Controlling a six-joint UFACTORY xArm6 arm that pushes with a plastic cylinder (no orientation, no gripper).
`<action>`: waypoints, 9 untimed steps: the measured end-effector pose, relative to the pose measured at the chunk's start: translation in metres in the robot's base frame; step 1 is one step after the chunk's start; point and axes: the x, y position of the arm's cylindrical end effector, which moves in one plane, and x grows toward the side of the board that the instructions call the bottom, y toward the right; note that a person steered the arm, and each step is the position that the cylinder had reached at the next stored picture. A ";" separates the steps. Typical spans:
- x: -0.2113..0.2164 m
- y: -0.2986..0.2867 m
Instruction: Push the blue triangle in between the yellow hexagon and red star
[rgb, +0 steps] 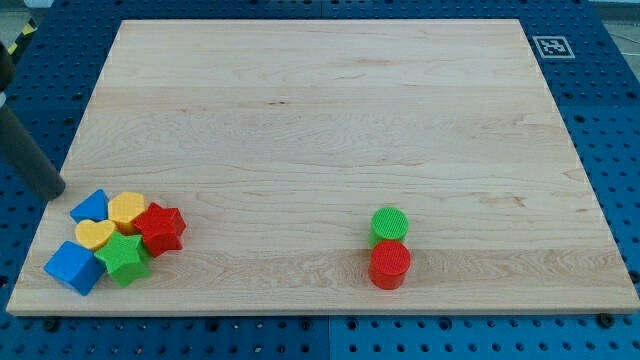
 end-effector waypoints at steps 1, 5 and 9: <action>0.024 0.001; 0.030 0.026; 0.030 0.088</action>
